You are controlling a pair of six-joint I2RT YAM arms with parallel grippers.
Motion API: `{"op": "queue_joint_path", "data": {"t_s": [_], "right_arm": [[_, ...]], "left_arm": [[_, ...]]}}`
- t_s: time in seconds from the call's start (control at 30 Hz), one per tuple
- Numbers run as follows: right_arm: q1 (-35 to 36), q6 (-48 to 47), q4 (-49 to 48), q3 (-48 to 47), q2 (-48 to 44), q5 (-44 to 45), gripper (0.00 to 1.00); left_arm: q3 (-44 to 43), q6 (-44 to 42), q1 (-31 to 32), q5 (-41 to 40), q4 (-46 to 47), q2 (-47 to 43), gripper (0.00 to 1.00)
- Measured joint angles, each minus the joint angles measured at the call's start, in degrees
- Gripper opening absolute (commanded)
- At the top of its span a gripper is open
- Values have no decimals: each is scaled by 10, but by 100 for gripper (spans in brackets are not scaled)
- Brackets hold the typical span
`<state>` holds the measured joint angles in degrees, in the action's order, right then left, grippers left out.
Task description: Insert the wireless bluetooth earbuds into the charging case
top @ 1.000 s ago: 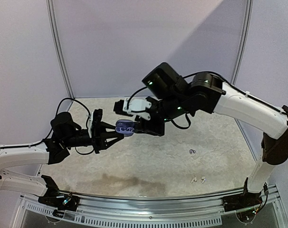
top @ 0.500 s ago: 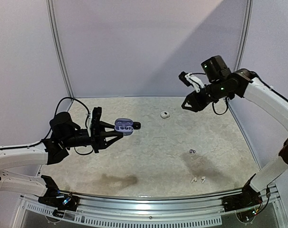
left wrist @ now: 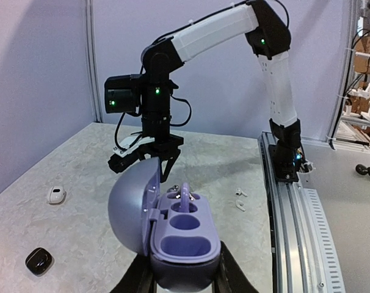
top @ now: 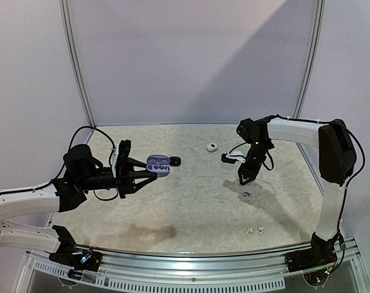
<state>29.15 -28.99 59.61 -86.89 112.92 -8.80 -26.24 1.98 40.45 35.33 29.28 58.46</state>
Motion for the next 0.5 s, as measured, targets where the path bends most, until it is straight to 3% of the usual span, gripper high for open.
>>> {"op": "queue_joint_path", "data": {"t_s": [0.23,0.5], "right_arm": [[-7,-75,-9,48,4,7,35],[-7,-88,-23,78,5,17,32]], "left_arm": [[0,-5,0,0,-6,1,0],[0,-8,0,0,-6,1,0]]}}
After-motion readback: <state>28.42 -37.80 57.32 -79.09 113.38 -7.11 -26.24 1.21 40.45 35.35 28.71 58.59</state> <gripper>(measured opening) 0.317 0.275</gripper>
